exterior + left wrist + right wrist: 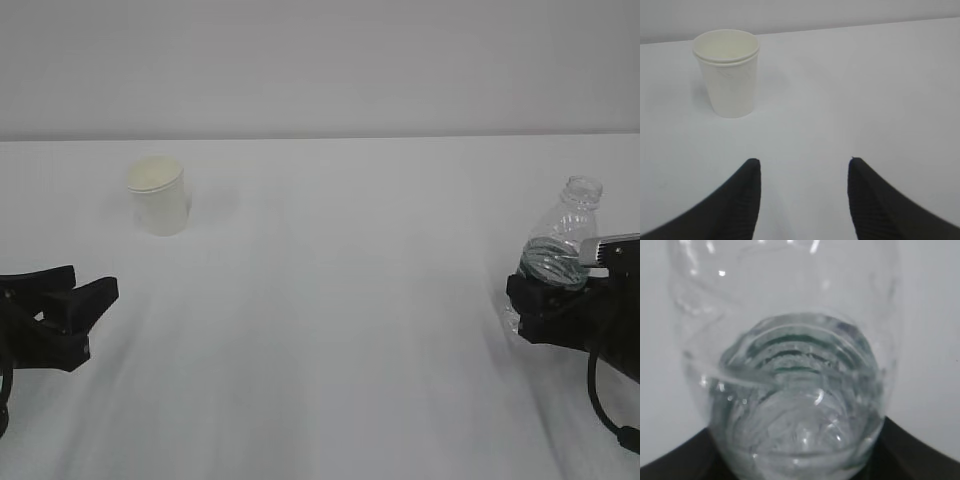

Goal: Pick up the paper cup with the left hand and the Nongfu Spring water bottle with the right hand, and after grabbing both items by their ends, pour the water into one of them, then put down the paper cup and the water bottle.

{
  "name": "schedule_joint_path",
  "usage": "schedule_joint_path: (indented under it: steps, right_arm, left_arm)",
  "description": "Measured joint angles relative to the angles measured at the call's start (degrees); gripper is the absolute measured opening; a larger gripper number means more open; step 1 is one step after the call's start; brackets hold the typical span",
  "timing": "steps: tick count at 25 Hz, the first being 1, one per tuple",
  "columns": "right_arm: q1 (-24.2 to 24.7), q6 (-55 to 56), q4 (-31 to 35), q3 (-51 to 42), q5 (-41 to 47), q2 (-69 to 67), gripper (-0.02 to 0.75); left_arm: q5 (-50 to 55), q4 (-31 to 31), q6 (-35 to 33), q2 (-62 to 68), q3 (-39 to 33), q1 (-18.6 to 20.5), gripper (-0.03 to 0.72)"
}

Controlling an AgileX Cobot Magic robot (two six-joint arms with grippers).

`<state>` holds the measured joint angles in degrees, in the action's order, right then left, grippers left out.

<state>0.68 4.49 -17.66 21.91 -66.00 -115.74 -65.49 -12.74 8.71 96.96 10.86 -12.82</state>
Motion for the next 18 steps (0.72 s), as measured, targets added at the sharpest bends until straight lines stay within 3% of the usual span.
schedule_joint_path:
  steps: [18]
  right_arm:
    - [0.0,-1.8,0.0,-3.5,1.8,8.6,0.43]
  left_arm:
    - [0.0,-1.3,0.0,0.0,0.0,0.0,0.398]
